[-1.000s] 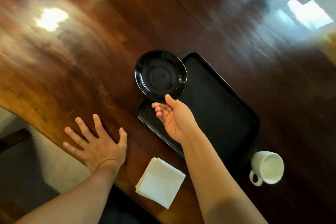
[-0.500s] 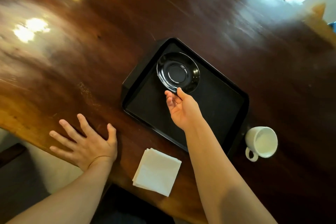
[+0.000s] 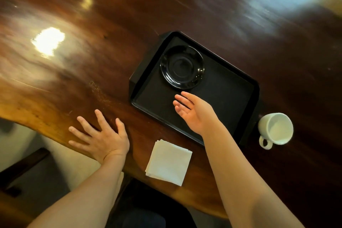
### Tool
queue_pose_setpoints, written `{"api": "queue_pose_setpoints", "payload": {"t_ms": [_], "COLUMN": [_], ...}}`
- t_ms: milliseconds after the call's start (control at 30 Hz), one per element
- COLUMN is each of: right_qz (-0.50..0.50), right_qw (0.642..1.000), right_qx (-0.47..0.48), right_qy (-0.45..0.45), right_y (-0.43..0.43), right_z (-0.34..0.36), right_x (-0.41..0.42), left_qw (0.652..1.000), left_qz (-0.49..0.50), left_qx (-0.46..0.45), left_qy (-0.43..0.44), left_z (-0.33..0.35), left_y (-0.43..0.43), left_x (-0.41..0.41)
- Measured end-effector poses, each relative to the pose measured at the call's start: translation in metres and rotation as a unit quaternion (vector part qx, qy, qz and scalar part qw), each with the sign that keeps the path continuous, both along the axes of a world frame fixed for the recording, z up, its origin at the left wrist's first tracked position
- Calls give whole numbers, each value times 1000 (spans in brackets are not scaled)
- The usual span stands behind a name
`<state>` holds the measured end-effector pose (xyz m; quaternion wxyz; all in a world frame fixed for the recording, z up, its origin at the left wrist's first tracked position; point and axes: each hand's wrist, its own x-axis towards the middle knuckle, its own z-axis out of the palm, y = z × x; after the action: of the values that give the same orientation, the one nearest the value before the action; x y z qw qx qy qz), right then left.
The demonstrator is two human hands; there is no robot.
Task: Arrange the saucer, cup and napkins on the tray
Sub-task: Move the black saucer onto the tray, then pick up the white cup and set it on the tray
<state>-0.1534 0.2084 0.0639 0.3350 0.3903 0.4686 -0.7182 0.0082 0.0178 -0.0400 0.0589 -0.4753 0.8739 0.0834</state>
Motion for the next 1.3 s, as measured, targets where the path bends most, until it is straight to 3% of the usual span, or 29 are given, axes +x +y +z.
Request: {"api": "queue_pose_setpoints", "payload": {"t_ms": [233,367,600,733,967,1300], "right_qz": [25,-39,-175,-218,-255,-294], "right_qw": [986,973,926,925,954,946], "right_qx": [160,221,334,312,153,130], "right_qy": [32,54,-5,-18,-31,-34], "right_y": [83,142,197,209,223,229], "right_z": [27,31,12,2,-8,-18], "right_x": [59,95,109,102,81,64], "left_qw": [1000,999,1000,1000,1000,999], "left_qz": [-2,4,6,7,6,3], "left_qx": [25,31,25,9,1,-2], "left_qy": [4,-23,0,12,31,37], "left_z": [2,3,0,-7,-6,-6], "left_y": [30,49,68,65,65,65], "left_x": [-13,-15,-15,-13,-13,-12]}}
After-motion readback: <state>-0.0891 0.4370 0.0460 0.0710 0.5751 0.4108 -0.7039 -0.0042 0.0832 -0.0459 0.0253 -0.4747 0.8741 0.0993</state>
